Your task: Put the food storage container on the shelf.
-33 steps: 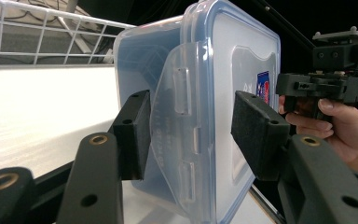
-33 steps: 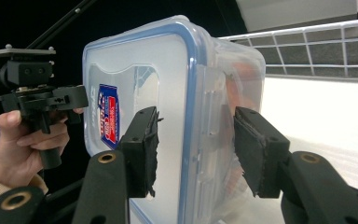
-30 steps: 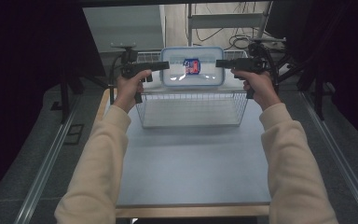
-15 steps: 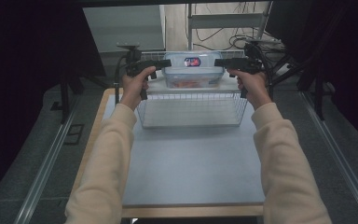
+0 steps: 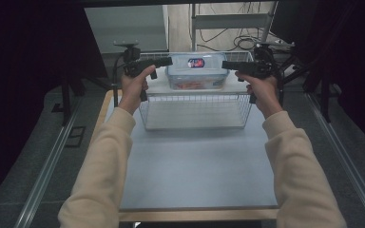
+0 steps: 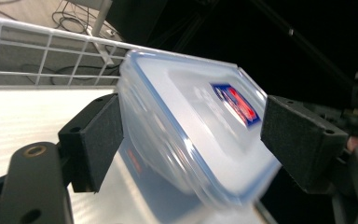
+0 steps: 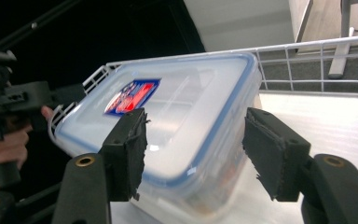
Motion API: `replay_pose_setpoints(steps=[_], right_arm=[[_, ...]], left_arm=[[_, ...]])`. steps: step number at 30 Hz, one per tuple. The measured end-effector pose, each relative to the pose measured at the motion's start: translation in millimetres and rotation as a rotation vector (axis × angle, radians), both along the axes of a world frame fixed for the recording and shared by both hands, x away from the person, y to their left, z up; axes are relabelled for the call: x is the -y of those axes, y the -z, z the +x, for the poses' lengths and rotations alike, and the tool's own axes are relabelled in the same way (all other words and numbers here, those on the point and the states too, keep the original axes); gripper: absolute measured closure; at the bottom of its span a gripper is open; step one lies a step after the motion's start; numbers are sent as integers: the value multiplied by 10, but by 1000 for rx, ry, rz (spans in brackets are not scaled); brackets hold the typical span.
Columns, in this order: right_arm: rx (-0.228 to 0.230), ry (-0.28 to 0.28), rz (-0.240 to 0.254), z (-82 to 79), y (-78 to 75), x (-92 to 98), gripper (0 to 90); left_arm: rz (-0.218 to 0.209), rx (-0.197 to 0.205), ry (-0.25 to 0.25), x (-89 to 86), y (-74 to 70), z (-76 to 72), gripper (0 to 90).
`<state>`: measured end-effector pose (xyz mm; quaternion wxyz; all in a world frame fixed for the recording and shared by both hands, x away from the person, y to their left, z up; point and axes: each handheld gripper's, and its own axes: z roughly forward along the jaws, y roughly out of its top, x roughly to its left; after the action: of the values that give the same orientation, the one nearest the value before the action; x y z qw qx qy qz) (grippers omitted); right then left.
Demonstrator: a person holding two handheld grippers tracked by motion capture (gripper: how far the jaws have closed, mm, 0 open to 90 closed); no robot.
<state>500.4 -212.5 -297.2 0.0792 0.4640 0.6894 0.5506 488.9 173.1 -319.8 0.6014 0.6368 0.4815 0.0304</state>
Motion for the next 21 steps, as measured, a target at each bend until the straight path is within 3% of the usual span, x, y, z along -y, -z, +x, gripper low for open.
replay_pose_setpoints(steps=[4,12,21], right_arm=[[20,-29,-22,-123,-8,62,380],[47,-96,-46,-364,42,179,346],[99,-169,-50,-705,313,271,331]], left_arm=[[-3,9,17,-82,-12,-159,207],[77,75,37,-148,9,-529,209],[97,114,89,-120,202,-978,222]])
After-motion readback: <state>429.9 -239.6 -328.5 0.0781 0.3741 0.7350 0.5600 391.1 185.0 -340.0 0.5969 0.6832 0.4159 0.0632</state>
